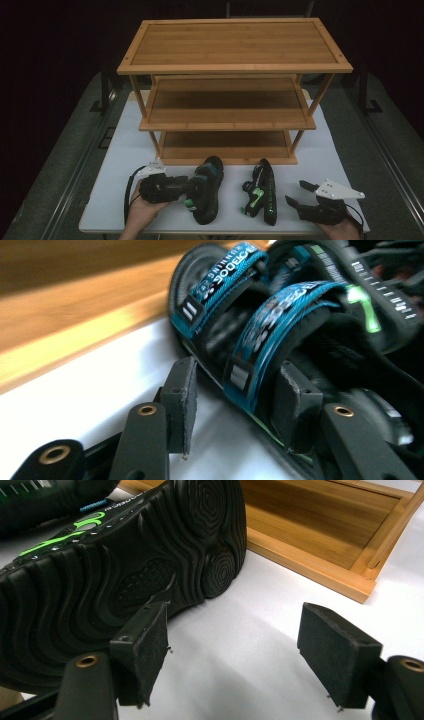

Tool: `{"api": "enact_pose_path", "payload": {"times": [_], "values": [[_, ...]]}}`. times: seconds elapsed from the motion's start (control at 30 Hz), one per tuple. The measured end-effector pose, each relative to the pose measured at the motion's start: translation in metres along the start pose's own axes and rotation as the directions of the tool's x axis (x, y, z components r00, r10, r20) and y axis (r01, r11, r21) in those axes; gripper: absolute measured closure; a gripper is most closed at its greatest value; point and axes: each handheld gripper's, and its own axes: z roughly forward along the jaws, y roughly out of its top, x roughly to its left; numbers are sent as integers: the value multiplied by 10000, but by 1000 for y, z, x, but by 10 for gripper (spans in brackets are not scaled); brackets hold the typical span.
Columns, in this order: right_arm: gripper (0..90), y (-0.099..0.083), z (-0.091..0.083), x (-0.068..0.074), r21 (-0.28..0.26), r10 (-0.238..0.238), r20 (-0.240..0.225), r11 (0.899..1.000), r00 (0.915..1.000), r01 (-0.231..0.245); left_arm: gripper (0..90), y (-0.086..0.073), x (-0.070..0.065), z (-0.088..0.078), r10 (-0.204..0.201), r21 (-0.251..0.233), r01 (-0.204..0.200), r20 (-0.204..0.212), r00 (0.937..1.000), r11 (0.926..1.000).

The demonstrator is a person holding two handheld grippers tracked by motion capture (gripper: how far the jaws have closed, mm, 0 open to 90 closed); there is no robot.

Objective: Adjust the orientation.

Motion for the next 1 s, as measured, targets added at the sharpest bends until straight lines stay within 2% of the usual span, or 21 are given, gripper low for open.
{"api": "enact_pose_path", "payload": {"times": [0.1, 0.2, 0.43, 0.5, 0.53, 0.63, 0.73, 0.83, 1.0], "values": [[277, 0, -1, 0, -40, 12, 17, 10000, 10000, -12, 540, 2, -4, 5, 60, -34, -60, 3, 10000, 10000], [278, 0, -1, 0, -67, 36, 12, 10000, 10000, -36, 517, 3, -9, 15, 56, -63, -55, 215, 9998, 10000], [277, 0, -1, 1, -72, 59, -56, 10000, 10000, -60, 467, 4, -15, 22, 282, -167, -279, 161, 9995, 9995], [278, 0, -1, 1, -77, 58, -65, 10000, 10000, -58, 456, 4, -18, 23, 351, -216, -348, 120, 9993, 9992], [278, 0, -1, 1, -62, 32, -85, 10000, 10000, -32, 438, 4, -21, 25, 445, -289, -446, -68, 9990, 9986], [277, 0, -1, 0, -93, 47, -79, 9999, 10000, -47, 427, 3, -25, 26, 492, -426, -503, -247, 9985, 9978], [278, 0, -2, 0, -128, 81, -97, 9999, 9999, -82, 408, 2, -26, 27, 563, -433, -576, -297, 9980, 9974], [287, 0, -2, -1, -203, 128, -113, 9997, 9999, -130, 329, 1, -27, 29, 584, -401, -598, -351, 9977, 9974], [309, 1, -5, -1, -378, 299, -126, 9988, 9995, -303, 328, 0, -29, 28, 559, -468, -577, -391, 9977, 9972]]}}
